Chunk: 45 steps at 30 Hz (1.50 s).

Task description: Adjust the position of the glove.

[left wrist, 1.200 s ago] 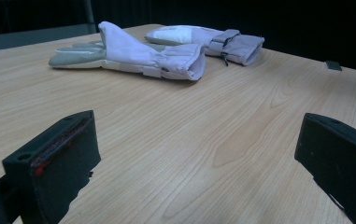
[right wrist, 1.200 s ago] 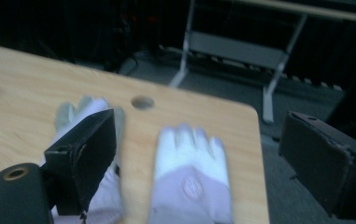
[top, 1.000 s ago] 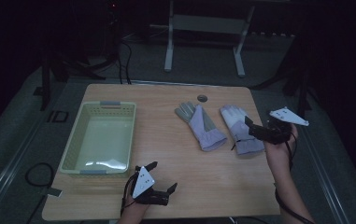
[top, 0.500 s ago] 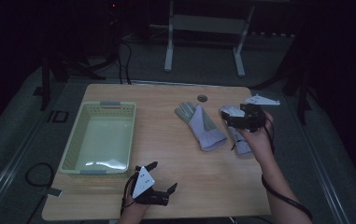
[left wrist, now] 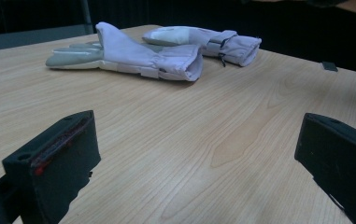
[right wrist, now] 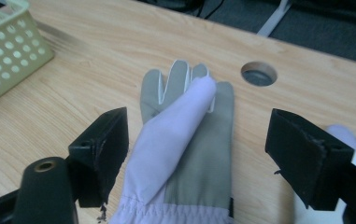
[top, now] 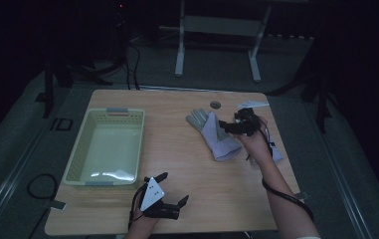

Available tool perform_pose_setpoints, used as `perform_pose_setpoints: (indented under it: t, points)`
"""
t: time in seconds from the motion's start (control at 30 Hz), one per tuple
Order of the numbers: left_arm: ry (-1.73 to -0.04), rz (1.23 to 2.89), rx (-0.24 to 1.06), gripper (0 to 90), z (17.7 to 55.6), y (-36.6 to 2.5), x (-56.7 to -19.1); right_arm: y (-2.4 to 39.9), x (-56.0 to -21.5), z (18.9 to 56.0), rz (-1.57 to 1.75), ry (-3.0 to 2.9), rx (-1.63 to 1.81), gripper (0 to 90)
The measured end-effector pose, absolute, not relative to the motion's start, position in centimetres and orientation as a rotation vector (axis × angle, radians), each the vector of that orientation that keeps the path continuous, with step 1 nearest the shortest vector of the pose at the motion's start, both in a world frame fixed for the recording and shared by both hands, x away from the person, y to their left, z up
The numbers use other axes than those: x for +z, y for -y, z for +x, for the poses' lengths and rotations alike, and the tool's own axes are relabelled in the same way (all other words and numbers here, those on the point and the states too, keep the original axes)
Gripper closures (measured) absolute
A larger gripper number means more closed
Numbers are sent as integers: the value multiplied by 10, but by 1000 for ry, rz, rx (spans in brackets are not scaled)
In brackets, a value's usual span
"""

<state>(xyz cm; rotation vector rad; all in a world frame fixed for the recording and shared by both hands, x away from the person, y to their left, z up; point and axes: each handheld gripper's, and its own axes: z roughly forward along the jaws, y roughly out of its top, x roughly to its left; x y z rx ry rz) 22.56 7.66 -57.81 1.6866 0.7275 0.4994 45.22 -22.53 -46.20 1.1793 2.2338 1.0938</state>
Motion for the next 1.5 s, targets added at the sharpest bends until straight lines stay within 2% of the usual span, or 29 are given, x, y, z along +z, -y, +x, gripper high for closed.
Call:
perform_pose_setpoints:
  t: [0.37, 0.77, 0.83, 1.17, 1.3, 1.5]
  points:
    - [-724, 1688, 499, 0, 226, -77, -578, 212, -488, 471, 1218, -2312, 1017, 240]
    - [-722, 1690, 493, 0, 226, -77, -578, 206, -516, 488, 1258, -2376, 937, 335]
    - [-721, 1691, 493, 0, 226, -77, -578, 208, -519, 491, 1259, -2373, 925, 394]
    - [-717, 1696, 501, 0, 225, -76, -578, 211, -538, 501, 1285, -2445, 858, 437]
    - [-715, 1696, 503, 0, 225, -76, -578, 213, -540, 502, 1304, -2454, 874, 533]
    - [-708, 1705, 522, 0, 223, -75, -578, 208, -538, 499, 1226, -2452, 798, 775]
